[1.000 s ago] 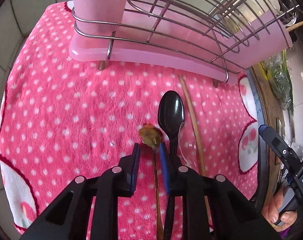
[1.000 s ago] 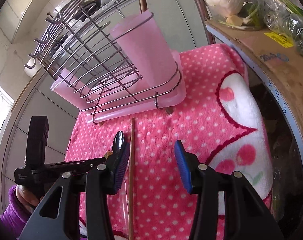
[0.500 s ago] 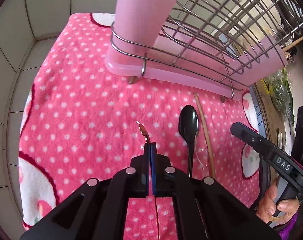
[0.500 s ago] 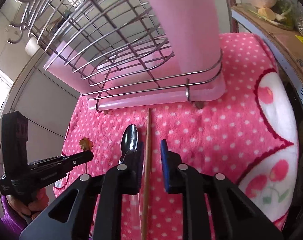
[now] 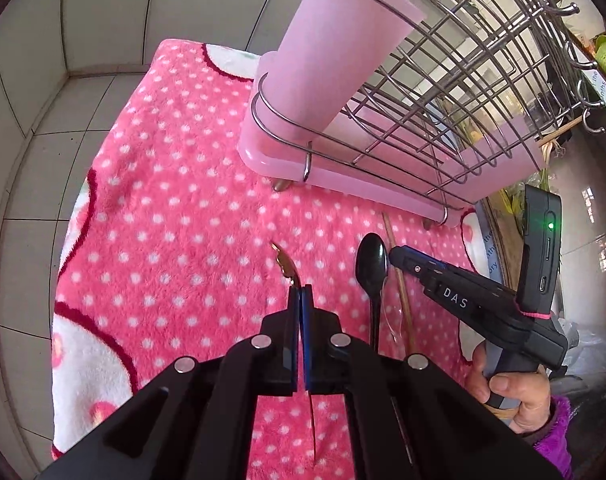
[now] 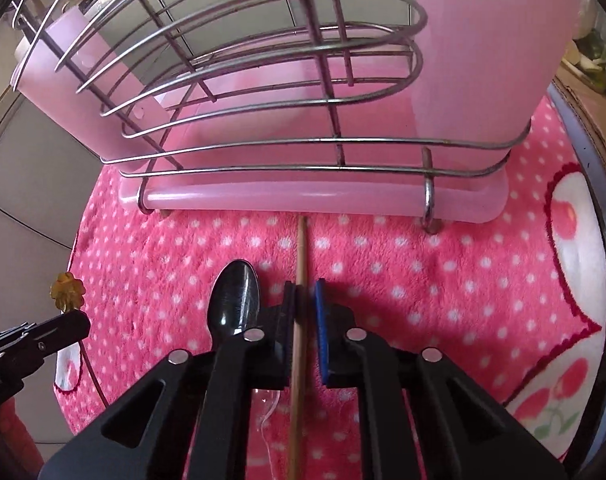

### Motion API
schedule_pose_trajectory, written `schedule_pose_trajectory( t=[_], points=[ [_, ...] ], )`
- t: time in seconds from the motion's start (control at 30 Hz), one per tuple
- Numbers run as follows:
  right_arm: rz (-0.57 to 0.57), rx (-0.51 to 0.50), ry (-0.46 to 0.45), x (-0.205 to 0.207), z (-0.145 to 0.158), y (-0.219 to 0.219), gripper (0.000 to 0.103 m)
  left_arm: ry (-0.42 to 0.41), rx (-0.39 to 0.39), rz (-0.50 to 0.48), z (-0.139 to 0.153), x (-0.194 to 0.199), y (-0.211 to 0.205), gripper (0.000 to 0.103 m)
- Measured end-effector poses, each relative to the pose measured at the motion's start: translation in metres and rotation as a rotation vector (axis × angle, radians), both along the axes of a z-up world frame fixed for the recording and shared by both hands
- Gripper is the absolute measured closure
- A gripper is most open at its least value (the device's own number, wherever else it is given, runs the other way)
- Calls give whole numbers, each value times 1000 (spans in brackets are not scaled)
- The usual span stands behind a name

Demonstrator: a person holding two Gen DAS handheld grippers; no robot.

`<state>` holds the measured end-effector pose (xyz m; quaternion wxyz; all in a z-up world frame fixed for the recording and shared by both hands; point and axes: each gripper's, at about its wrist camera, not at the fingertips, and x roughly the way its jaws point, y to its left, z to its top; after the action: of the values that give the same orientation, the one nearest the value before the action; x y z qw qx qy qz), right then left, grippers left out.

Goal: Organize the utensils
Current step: 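Grasp the gold utensil with the left tool while the right tool grasps a wooden chopstick, then lift the gold utensil and chopstick and carry them above the pink cup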

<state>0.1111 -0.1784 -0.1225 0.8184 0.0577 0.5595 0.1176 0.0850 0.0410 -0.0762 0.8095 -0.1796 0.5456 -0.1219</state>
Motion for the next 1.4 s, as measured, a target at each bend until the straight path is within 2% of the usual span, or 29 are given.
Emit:
schedule_pose_trajectory(
  t=[0.27,0.5,0.67,0.8,0.9,1.13,1.4],
  points=[
    [-104,8,9,-19,8,-39,97,-14,-1,-7,1,-1,3,102],
    [-118,1,64,-13,-3,-48,97,-23,0,-16,2,-1,-5,102],
    [-103,-23,34,-9,-5,-44,97,-25,-4,-2,3,0,-1,102],
    [-122,27,6,-16,-5,-48,97,-52,-5,-6,10,-4,1,102],
    [-134,92,-40,-28,8,-60,97,-87,3,0,19,-8,2,102],
    [-159,188,-224,-72,58,-88,97,-200,10,15,47,-22,6,102],
    [-199,245,-399,-105,112,-116,97,-290,9,41,81,-30,9,102]
  ],
)
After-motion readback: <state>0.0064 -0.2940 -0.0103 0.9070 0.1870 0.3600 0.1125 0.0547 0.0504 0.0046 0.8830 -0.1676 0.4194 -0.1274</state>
